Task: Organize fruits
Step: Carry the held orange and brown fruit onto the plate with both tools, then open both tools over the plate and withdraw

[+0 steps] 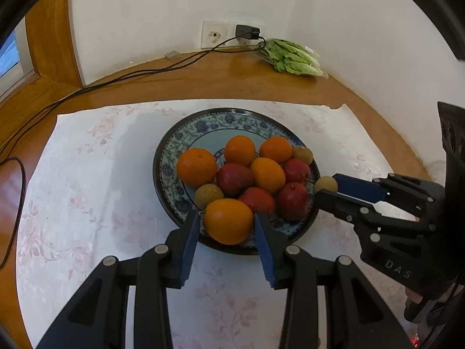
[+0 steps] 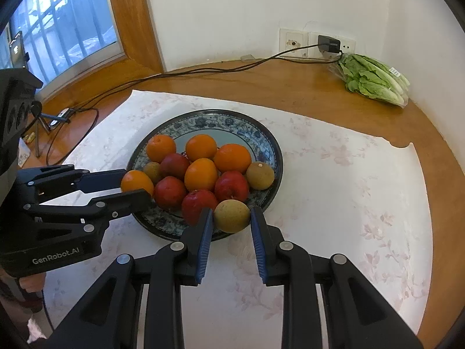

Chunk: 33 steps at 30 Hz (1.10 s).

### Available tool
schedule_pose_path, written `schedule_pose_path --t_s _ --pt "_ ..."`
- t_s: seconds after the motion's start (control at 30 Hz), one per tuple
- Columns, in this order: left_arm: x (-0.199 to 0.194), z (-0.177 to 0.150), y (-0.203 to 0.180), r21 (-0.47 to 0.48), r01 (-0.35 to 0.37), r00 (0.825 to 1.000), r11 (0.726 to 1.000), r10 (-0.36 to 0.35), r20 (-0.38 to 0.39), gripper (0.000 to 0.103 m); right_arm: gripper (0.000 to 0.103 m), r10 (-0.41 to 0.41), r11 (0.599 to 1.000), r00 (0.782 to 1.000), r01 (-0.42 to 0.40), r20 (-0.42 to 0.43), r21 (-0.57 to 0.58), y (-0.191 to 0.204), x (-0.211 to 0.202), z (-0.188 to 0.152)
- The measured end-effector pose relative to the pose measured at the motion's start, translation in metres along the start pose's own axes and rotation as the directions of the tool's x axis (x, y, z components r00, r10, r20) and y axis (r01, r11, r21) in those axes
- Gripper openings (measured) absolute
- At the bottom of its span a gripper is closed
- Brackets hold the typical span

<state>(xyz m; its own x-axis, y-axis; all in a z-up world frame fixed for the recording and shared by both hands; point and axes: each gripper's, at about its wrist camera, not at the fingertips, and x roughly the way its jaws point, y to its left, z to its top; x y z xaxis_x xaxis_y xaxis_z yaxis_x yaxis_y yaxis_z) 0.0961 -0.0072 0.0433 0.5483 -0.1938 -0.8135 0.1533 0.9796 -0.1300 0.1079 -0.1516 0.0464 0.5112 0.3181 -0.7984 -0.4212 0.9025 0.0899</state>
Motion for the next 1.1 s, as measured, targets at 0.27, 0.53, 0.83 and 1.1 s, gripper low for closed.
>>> schedule_pose_path --t_s 0.27,0.53,0.83,1.1 --pt "0.005 0.000 0.005 -0.005 0.000 1.000 1.000 0.000 0.010 0.040 0.028 -0.005 1.000 1.000 0.005 0.009 0.002 -0.002 0.007 0.001" --pt "0.007 0.002 0.005 -0.008 0.011 1.000 1.000 -0.011 0.013 0.041 0.028 0.001 1.000 1.000 -0.001 0.013 0.025 -0.007 0.010 0.000" --pt "-0.011 0.002 -0.001 0.008 0.033 0.998 0.999 -0.033 0.049 0.050 0.036 0.022 0.999 0.998 -0.025 0.053 0.046 -0.007 -0.004 0.000" --pt "-0.030 -0.012 -0.015 0.047 0.037 0.999 0.998 -0.039 0.037 0.050 0.036 0.031 0.998 0.997 -0.035 0.072 0.055 -0.003 -0.024 -0.012"
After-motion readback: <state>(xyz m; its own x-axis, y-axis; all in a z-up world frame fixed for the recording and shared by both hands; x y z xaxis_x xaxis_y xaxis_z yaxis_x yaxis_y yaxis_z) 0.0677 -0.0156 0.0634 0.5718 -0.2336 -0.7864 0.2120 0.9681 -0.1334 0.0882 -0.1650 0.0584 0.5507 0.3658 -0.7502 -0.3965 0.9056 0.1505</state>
